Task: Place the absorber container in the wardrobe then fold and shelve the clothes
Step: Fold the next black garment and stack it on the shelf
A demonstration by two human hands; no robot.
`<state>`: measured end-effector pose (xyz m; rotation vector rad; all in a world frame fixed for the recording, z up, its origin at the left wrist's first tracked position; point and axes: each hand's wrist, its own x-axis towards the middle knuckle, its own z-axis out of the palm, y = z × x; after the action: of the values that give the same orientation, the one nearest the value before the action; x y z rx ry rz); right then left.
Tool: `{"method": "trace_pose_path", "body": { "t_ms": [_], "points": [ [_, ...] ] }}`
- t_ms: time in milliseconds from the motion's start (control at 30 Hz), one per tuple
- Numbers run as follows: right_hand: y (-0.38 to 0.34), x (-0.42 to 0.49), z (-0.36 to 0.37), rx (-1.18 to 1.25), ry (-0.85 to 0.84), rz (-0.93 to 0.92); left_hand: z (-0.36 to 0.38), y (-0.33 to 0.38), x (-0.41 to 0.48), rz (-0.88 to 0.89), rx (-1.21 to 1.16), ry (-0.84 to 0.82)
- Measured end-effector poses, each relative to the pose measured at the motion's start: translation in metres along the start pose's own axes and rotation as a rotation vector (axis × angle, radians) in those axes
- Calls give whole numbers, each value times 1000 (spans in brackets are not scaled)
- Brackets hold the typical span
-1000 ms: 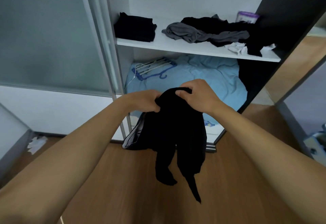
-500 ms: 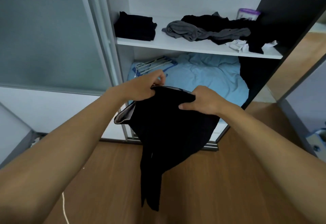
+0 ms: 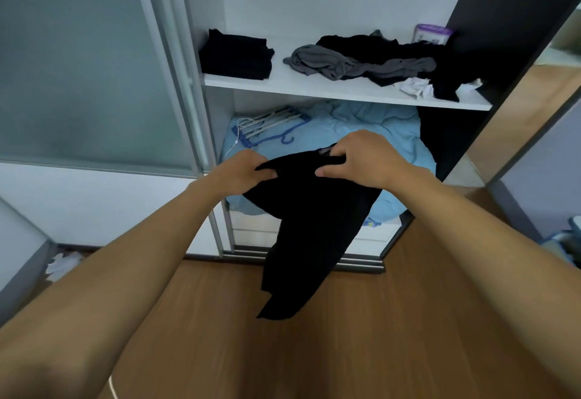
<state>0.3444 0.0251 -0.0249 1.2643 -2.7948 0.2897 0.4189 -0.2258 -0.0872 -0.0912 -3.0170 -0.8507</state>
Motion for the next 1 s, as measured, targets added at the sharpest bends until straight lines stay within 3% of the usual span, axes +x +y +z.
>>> {"method": "trace_pose_path", "body": {
  "t_ms": [133,333,433,533,600,800,1000],
  "points": [
    [15,-10,-7,-105,-19,95,-12,12,8,18,30,73],
    [8,-12,-12,-38,96,-6,-29,24,16,51,321,-125],
    [3,-10,-21,-40,117,-42,-33,28,16,98,204,-241],
    [-1,-8,-29,-48,137,-41,-32,42,12,84,-129,-320],
    [-4,-8,-33,-58,137,-35,-27,48,18,82,-192,-233],
    [-8,-15,-39,-111,58,-47,-23,53,30,96,-17,4],
    [12,-28,-19,-117,-34,147,-42,60,23,97,211,241]
  ]
}}
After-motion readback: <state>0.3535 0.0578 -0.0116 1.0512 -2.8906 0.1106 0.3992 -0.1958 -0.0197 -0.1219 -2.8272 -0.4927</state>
